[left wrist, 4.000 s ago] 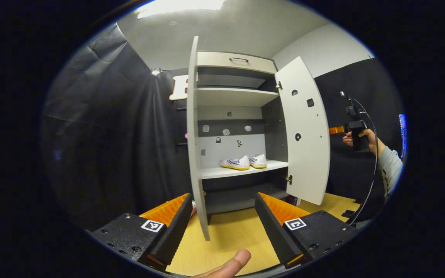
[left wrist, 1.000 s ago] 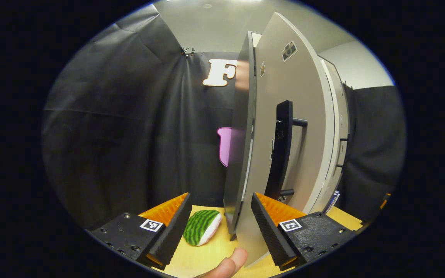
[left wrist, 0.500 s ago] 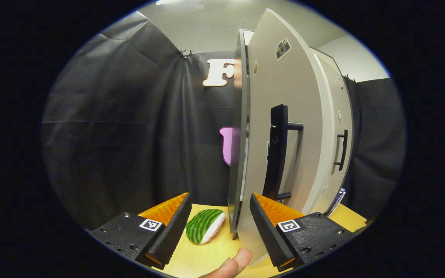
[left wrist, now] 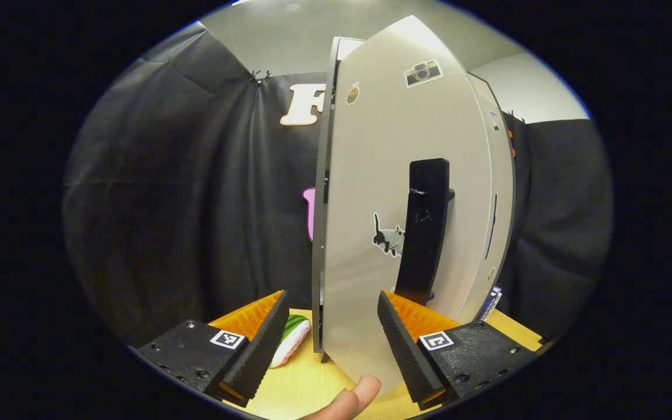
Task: Grab one shoe with the right hand and put it into the shoe cabinet, grab the other shoe with the left hand and put it into the shoe cabinet; then close the right door with the right hand and the left door with the left hand.
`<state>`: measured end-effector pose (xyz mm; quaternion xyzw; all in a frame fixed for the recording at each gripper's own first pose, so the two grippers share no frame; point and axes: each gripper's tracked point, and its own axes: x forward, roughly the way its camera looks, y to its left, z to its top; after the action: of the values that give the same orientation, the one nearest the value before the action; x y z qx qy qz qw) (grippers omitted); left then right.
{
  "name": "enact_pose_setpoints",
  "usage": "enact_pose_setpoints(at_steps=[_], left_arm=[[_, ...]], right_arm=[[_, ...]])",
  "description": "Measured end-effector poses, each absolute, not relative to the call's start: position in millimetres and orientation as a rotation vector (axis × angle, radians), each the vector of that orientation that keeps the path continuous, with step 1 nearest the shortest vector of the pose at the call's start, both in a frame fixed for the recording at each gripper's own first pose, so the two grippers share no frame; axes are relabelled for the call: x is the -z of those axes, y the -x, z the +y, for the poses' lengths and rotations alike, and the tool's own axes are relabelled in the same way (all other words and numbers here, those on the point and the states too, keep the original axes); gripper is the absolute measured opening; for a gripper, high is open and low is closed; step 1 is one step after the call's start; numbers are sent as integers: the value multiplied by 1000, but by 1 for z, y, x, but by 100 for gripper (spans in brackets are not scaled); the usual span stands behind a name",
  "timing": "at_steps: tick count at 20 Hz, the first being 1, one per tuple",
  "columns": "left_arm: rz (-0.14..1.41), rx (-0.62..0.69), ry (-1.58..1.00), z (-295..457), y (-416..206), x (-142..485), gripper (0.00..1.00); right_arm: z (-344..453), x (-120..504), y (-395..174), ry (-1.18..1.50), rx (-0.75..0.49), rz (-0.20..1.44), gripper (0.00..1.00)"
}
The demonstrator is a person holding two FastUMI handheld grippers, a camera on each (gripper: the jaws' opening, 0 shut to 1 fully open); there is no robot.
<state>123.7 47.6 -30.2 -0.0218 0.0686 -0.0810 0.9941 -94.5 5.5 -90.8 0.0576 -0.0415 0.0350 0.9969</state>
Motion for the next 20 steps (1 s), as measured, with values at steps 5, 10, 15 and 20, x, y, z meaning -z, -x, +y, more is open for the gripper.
enact_pose_setpoints(at_steps=[5,10,15,20], left_arm=[[158,208,33,6,-127,45,89],[149,188,0,-12,-103,51,95],[125,188,-14,-20,-65,49,93],[94,177,-17,-17,-19,43,95]], right_arm=[[-20,85,93,-87,39,-97,100],[-34,73,102,-90,99,-132,100],[-44,75,103,-54,159,-126,99],[-34,80,101,-29,155,-110,97]])
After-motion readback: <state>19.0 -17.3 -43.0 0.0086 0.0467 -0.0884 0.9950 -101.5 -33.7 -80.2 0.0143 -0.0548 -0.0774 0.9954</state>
